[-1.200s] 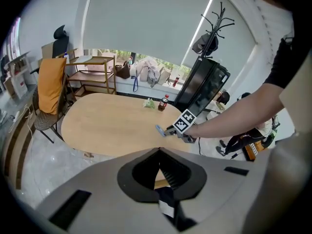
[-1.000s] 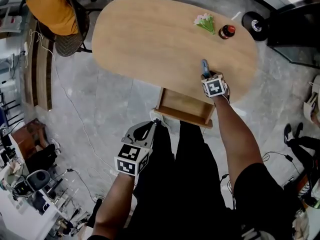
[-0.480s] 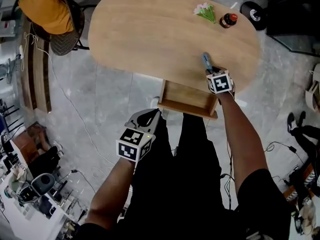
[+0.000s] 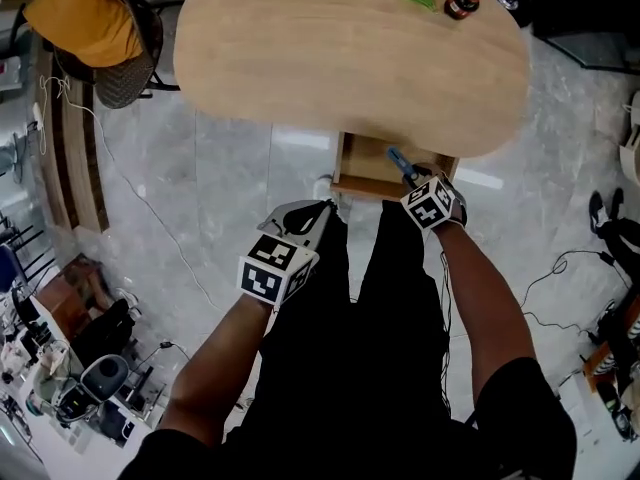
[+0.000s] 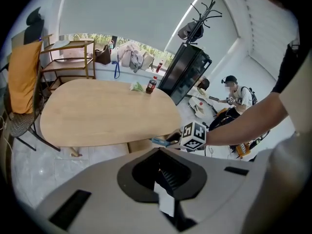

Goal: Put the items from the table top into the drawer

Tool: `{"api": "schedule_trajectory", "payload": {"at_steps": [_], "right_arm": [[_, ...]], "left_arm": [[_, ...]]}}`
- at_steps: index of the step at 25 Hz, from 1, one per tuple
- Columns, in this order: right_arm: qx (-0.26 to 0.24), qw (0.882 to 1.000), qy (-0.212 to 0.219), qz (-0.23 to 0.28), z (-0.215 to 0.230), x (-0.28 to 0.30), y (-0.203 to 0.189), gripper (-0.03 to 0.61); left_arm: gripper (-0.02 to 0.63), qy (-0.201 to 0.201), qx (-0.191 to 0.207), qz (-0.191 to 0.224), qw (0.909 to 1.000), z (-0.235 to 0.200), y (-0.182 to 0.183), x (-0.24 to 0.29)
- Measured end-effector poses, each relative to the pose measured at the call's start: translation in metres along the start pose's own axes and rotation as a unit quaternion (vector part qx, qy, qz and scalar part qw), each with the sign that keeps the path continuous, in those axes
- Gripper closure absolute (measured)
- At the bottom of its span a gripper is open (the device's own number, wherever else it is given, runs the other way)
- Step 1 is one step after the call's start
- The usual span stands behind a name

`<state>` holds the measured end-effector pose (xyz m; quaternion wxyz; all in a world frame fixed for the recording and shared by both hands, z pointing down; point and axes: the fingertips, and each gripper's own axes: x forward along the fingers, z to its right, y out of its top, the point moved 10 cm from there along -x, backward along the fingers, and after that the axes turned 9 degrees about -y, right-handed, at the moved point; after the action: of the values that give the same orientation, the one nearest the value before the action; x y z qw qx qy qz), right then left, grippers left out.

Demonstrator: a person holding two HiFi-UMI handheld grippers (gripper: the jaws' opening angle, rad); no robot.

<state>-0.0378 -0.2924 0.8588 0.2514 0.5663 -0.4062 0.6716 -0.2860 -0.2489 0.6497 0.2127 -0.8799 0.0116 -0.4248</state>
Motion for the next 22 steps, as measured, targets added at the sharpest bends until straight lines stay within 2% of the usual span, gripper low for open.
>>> {"api": "schedule_trajectory", "payload": {"at_steps": [5,8,11,14,18,22], "right_arm": [[-0.045,0.996,-0.017,-0.079,-0.010,0.071,-0.026,0.459],[-0.062,0.993,-0.023,-0.094,-0.009,0.106,-0.029,0.459],[-0.062,0.993,-0.020,-0.098,-0.007,0.133,-0.024,0.459],[-0.053,0.991,-0.016,-0.123,-0.007,0.153,-0.026,0.457],[-0.024,0.989,-0.004,-0.148,-0.012,0.153,-0.024,0.406],[-0.005,0.991,-0.004,-0.137,-0.017,0.116,-0.011,0.394]], "left_arm": [[0.609,0.016,-0.014,0.006,0.9998,-0.003,-0.014,-0.007],[0.609,0.027,-0.025,0.005,0.9993,-0.002,-0.026,-0.016],[0.609,0.035,-0.029,0.010,0.9989,0.000,-0.031,-0.024],[0.609,0.036,-0.031,0.012,0.9988,0.000,-0.034,-0.029],[0.609,0.045,-0.026,0.018,0.9985,-0.012,-0.026,-0.040],[0.609,0.039,-0.008,0.038,0.9985,-0.013,-0.009,-0.059]]}}
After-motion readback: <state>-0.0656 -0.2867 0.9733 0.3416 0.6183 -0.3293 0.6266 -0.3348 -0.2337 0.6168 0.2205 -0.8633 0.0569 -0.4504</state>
